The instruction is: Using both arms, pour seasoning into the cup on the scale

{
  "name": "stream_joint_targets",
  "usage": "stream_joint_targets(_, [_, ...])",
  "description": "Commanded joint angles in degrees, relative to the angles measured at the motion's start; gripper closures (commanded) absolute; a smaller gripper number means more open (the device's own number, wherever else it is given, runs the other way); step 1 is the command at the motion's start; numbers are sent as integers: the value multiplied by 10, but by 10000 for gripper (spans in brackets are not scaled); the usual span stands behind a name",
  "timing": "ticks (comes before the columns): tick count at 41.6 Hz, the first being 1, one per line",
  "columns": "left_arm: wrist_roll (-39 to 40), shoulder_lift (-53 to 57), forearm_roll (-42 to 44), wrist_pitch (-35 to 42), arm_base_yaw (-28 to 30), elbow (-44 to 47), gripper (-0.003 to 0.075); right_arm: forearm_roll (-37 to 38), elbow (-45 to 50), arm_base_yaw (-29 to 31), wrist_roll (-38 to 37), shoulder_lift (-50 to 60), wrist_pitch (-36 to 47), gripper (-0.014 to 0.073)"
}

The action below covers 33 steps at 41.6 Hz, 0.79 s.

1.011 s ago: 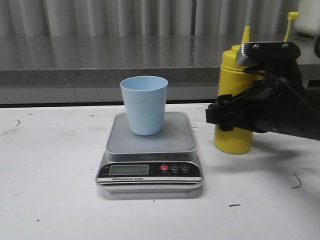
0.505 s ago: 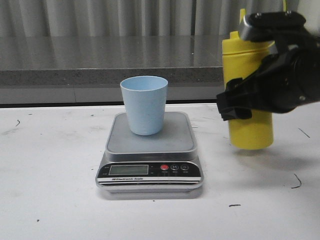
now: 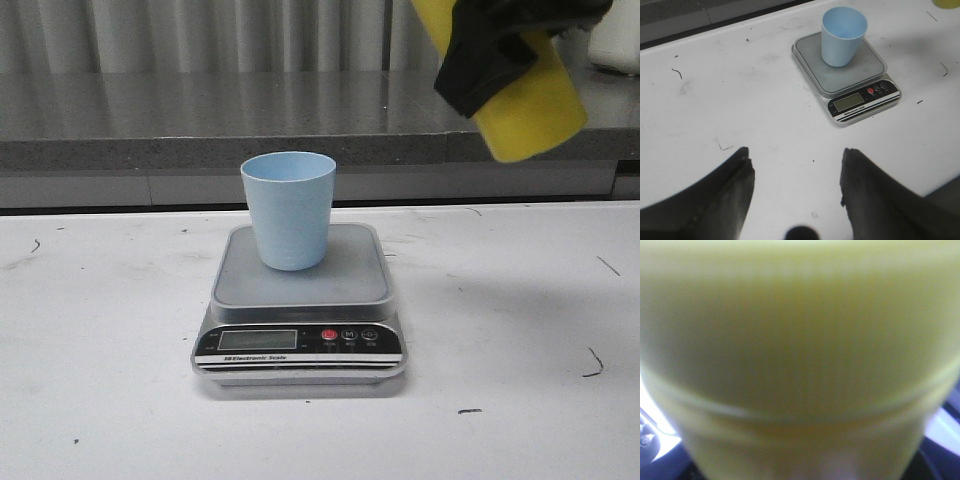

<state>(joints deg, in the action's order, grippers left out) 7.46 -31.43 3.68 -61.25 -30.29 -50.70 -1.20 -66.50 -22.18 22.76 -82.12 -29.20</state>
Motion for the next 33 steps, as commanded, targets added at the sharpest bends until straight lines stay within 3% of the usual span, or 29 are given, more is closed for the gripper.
stream_joint_targets(1, [4, -2, -1, 39, 0, -13, 332, 44, -62, 1, 10, 11, -8, 232])
stream_joint_targets(10, [4, -2, -1, 39, 0, -13, 332, 149, -114, -30, 0, -25, -71, 232])
stream_joint_targets(20, [4, -2, -1, 39, 0, -13, 332, 289, -133, -90, -25, -70, -112, 232])
stream_joint_targets(33, [4, -2, -1, 39, 0, -13, 332, 494, -139, -124, -30, -127, -156, 232])
